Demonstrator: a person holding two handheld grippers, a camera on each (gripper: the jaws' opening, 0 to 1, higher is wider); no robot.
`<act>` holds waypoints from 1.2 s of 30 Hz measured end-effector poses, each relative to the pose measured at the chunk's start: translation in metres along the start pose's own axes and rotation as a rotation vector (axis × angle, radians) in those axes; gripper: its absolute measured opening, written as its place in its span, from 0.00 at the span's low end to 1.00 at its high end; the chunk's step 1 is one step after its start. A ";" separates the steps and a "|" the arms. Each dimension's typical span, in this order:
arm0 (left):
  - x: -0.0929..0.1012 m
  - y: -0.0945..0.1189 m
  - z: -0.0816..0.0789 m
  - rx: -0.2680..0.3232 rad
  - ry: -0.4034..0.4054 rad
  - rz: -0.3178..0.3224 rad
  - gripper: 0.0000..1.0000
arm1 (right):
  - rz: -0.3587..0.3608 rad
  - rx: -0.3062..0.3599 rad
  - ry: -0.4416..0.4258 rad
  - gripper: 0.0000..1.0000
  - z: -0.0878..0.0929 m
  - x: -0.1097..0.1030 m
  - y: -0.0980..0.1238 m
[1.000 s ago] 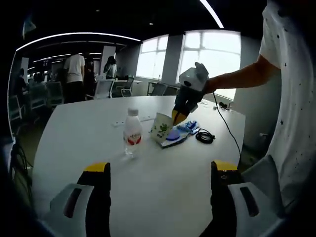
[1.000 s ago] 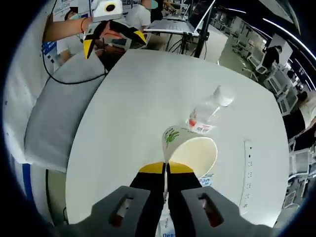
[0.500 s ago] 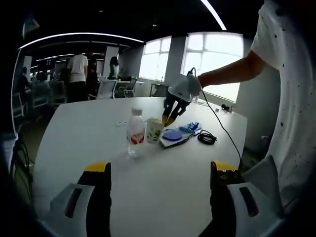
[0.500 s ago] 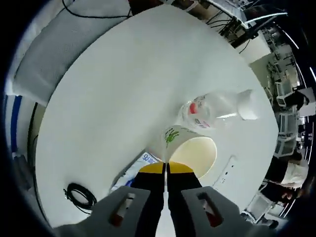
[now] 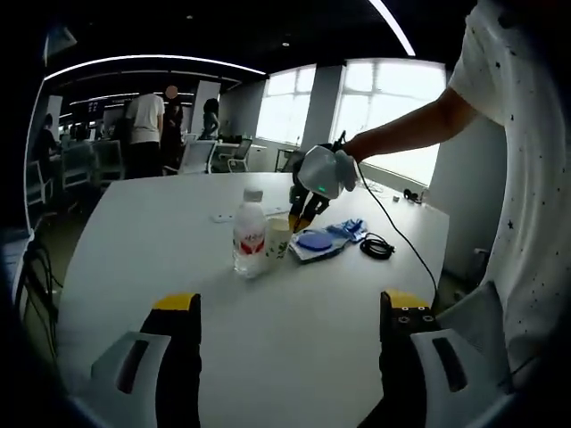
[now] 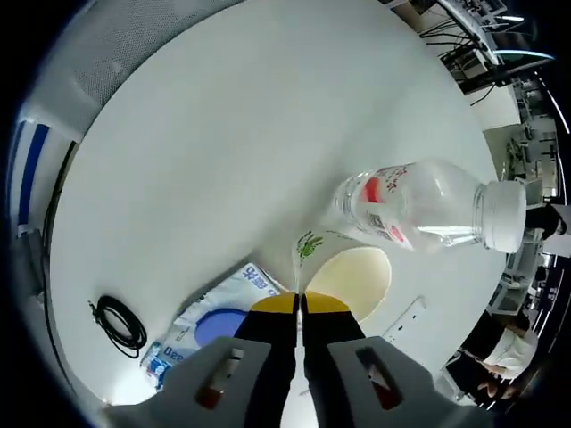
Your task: Arrange the tabletop items into an orderly group along one side of the table until the central work area is clear of visible clutter.
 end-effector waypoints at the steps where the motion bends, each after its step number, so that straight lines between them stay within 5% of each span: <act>1: 0.000 0.000 0.000 0.000 0.002 0.000 0.84 | 0.000 -0.001 0.000 0.00 0.000 0.000 -0.001; 20: 0.004 0.000 0.001 -0.007 -0.001 0.009 0.84 | 0.009 0.003 -0.012 0.01 -0.004 -0.005 -0.003; 36: 0.007 -0.001 -0.005 -0.010 -0.011 0.015 0.86 | 0.055 0.049 -0.099 0.18 -0.004 -0.006 0.006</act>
Point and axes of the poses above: the point that each gripper's makers call its tool centre point, and the gripper's own axes: y roughly backward along the fingers, x roughly to its right, z roughly out of its underside, the point moved 1 cm from there along y, roughly backward along the fingers, and after that the axes turned 5 degrees about x, right-handed, at the moved point
